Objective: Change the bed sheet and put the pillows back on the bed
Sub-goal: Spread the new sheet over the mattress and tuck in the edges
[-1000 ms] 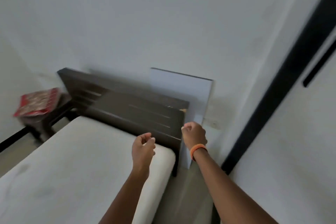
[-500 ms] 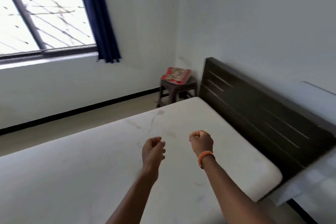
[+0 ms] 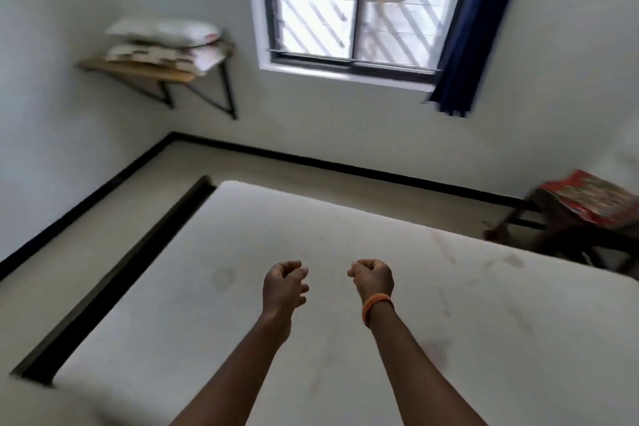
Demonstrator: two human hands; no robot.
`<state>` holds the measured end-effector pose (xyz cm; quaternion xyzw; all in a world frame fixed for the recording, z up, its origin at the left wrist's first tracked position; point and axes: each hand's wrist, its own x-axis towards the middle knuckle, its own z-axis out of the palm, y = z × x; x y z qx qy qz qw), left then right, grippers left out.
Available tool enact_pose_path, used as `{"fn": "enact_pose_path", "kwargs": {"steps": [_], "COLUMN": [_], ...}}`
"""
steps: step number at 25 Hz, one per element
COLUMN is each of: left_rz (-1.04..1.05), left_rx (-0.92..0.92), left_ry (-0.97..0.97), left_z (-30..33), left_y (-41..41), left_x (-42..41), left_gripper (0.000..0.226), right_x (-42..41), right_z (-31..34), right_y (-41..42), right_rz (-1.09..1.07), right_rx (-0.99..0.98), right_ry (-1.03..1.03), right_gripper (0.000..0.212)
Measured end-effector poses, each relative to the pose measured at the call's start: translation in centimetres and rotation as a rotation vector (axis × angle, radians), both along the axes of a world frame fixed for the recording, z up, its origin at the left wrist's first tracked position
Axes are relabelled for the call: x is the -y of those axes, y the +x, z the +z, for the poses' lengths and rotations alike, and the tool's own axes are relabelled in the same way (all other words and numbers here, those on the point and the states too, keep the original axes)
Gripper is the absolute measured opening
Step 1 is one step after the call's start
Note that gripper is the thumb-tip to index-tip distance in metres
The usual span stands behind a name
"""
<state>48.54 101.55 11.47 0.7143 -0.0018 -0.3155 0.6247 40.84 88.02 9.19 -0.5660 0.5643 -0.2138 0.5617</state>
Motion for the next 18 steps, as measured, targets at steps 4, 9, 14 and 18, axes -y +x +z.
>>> {"fn": "enact_pose_path", "kwargs": {"steps": [4, 9, 14, 18], "left_rz": [0.247, 0.345, 0.337, 0.275], "left_rx": [0.002, -0.021, -0.094, -0.102], "left_ry": [0.015, -0.029, -0.031, 0.025], "left_z": [0.8, -0.1, -3.2, -3.4], "left_y": [7.3, 16.7, 28.8, 37.3], "left_x": [-8.2, -15.2, -23.9, -31.4], "left_gripper": [0.017, 0.015, 0.009, 0.008], "right_x": [-7.8, -14.6, -22.1, -31.0], "right_z": [0.0, -0.8, -3.0, -2.5], "right_y": [10.7, 20.9, 32.2, 41.3], "right_rz": [0.228, 0.323, 0.237, 0.219], "right_rx": [0.048, 0.039, -0.01, 0.03], "right_ry": [0.088, 0.07, 0.11, 0.2], "right_gripper": [0.01, 0.012, 0.008, 0.008]}}
